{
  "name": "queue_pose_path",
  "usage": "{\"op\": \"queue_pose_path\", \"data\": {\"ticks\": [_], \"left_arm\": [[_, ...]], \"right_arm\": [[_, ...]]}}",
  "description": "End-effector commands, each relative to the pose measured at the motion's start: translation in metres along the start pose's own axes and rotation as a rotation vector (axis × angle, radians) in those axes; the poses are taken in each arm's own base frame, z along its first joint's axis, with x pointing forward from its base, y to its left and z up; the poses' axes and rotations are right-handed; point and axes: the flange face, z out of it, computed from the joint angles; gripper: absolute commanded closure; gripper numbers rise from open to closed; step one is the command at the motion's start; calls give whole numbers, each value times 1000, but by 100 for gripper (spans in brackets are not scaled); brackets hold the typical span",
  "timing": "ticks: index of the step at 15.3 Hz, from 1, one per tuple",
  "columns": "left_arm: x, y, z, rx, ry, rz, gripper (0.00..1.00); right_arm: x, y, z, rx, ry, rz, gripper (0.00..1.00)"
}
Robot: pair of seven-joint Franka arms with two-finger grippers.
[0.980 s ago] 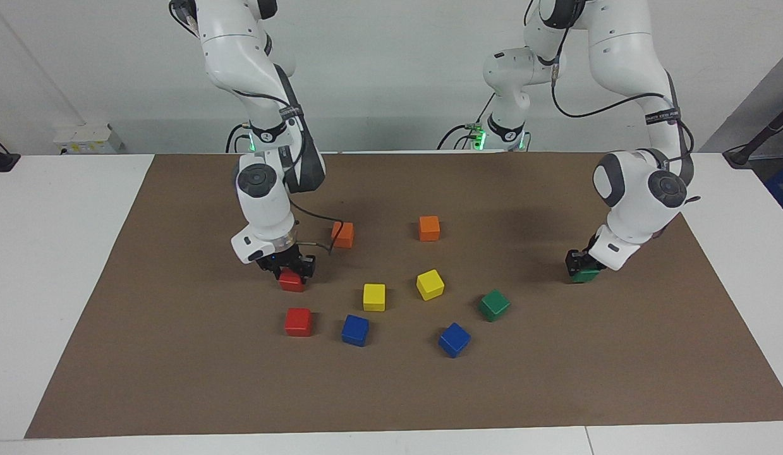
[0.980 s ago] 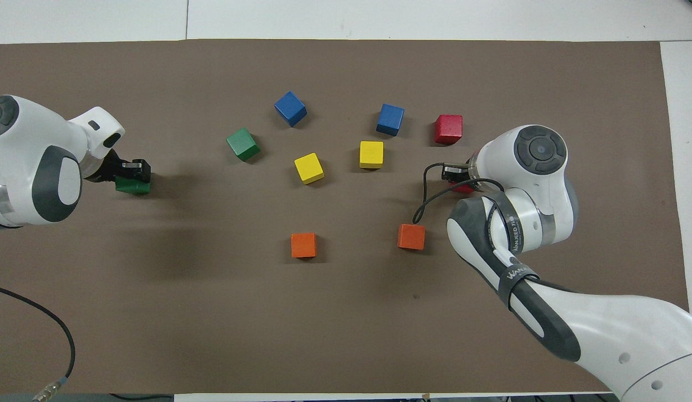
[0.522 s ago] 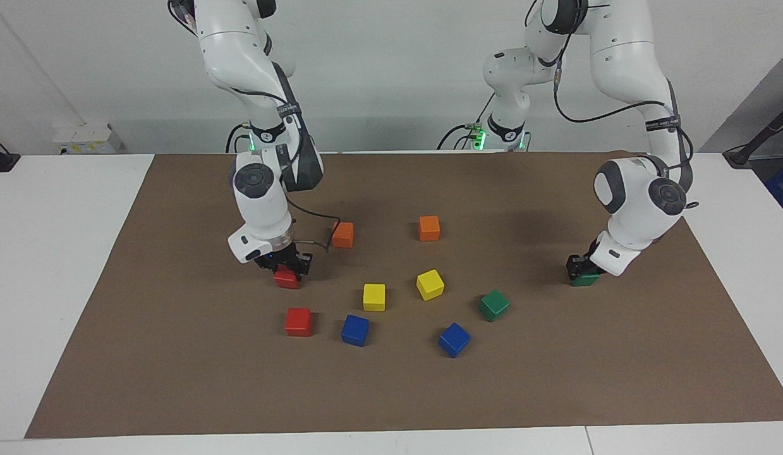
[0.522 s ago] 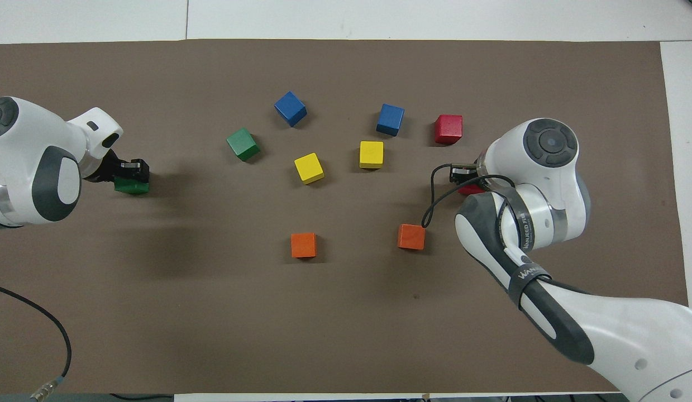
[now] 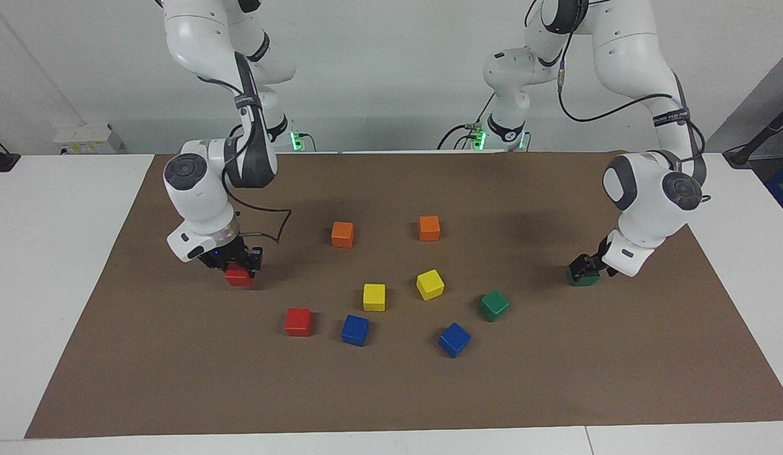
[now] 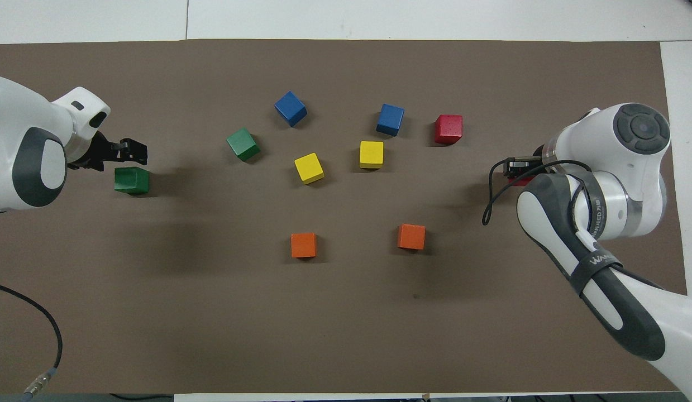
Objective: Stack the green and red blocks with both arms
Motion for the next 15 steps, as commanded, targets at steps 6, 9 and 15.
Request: {"op": "queue_pose_path", "data": {"ticks": [6, 9, 15], "left_arm": [[49, 137, -16, -33, -4, -299, 0], [39, 186, -5, -31, 12, -375, 0], [17, 235, 26, 10, 71, -411, 0]], "right_arm": [[-6, 5, 29, 5, 45, 12, 100], [-7, 5, 33, 3, 40, 15, 100], [-12, 7, 42, 11, 81, 22, 95]]}}
